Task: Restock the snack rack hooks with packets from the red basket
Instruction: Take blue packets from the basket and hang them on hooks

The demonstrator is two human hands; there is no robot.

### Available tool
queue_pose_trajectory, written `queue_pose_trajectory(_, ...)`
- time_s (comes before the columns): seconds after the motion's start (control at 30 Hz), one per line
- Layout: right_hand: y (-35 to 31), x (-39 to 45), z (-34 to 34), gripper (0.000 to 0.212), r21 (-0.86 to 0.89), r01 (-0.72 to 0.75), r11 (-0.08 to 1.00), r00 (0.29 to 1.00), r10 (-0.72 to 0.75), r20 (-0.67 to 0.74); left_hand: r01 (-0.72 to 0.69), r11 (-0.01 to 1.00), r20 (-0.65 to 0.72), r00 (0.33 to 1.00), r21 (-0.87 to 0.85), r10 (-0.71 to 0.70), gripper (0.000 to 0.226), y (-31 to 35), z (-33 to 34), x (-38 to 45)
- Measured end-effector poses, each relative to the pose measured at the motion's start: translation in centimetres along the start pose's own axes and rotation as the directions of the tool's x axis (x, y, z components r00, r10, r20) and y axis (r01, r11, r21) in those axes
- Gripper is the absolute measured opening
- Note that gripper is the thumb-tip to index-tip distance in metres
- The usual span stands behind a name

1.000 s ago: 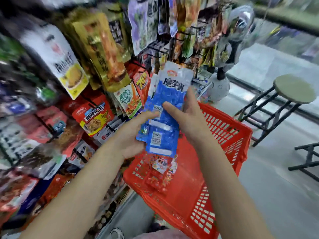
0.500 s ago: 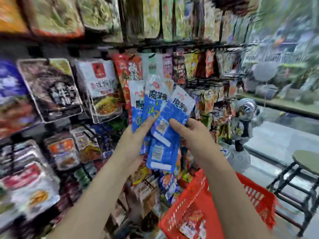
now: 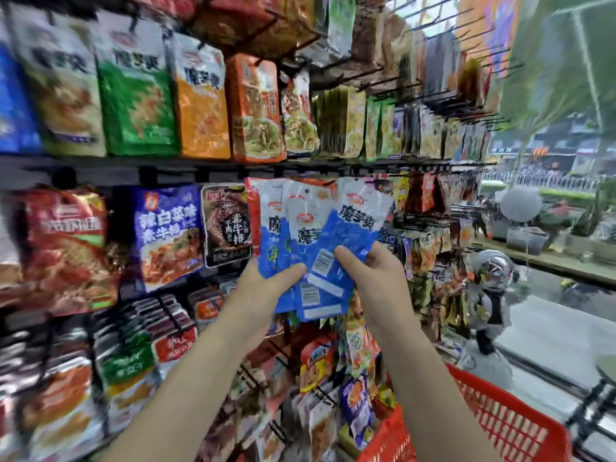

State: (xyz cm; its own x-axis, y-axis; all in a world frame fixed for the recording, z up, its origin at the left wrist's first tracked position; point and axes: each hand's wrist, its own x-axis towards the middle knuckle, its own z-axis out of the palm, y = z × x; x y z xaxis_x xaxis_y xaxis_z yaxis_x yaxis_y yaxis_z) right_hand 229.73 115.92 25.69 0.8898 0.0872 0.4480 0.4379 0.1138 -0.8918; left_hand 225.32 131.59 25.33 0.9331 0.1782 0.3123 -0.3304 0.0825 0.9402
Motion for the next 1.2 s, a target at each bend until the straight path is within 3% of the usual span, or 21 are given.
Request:
queue_pose_trajectory(0.13, -2.2, -0.6, 0.9, 0.012, -0.016, 0.042, 0.999, 0.995, -0.041, 0.086, -0.097, 0.995, -0.089, 0.992, -0.022, 0.094, 0.023, 2.3, -1.9, -0.6)
queue_pose_trajectory(0.23, -3.7, -1.4, 2.2, 0.016, -0.043, 0.051, 0.998, 0.977, -0.041, 0.211, -0.137, 0.99, -0.1, 0.986, -0.034, 0.133, 0.026, 4.2, -2.6, -1.1)
queue_pose_trajectory(0.37, -5.3, -1.8, 3.8, 0.018, -0.023, 0.035, 0.999, 0.988, -0.031, 0.153, -0.122, 0.992, -0.122, 0.985, -0.011, 0.12, 0.047, 6.3, -3.4, -1.4)
queue_pose_trajectory(0.43, -6.0, -1.6, 3.8, 0.016, -0.009, 0.035, 0.999, 0.996, -0.035, 0.087, -0.164, 0.986, -0.109, 0.981, -0.006, 0.162, 0.03, 6.8, -4.0, -1.4)
queue_pose_trajectory(0.5, -6.6, -1.4, 3.7, 0.011, -0.008, 0.108, 0.994, 0.994, -0.108, 0.0, -0.176, 0.984, -0.123, 0.977, -0.018, 0.173, 0.013, 6.9, -4.7, -1.4)
queue_pose_trajectory(0.6, -7.2, -1.3, 4.5, 0.015, -0.138, 0.343, 0.929, 0.928, -0.358, -0.102, -0.154, 0.988, -0.148, 0.978, -0.023, 0.149, 0.013, 7.4, -4.8, -1.3)
queue_pose_trajectory(0.7, -7.7, -1.7, 6.5, 0.026, -0.275, 0.504, 0.819, 0.841, -0.538, -0.061, -0.158, 0.985, -0.124, 0.981, -0.075, 0.148, 0.024, 8.4, -3.9, -1.4)
queue_pose_trajectory(0.87, -8.0, -0.9, 8.6, 0.039, -0.291, 0.489, 0.822, 0.872, -0.465, 0.152, -0.228, 0.97, -0.06, 0.973, -0.081, 0.223, 0.055, 10.2, -3.6, -1.1)
queue_pose_trajectory(0.97, -8.6, -0.3, 8.8, 0.034, -0.232, 0.452, 0.861, 0.881, -0.389, 0.271, -0.231, 0.972, -0.047, 0.972, -0.046, 0.229, 0.04, 10.6, -4.9, -0.5)
queue_pose_trajectory(1.07, -9.2, 0.8, 9.5, 0.024, -0.237, 0.464, 0.854, 0.883, -0.425, 0.199, -0.228, 0.974, -0.086, 0.97, -0.005, 0.227, 0.03, 11.0, -6.3, 0.1)
queue_pose_trajectory(1.17, -9.7, 1.9, 11.1, 0.006, -0.201, 0.54, 0.817, 0.842, -0.524, 0.129, -0.251, 0.967, -0.101, 0.962, 0.045, 0.254, 0.03, 12.0, -7.6, 0.3)
queue_pose_trajectory(1.2, -9.9, 2.3, 11.8, 0.01, -0.18, 0.559, 0.809, 0.829, -0.544, 0.129, -0.266, 0.96, -0.111, 0.955, 0.084, 0.274, 0.03, 12.4, -8.1, 0.4)
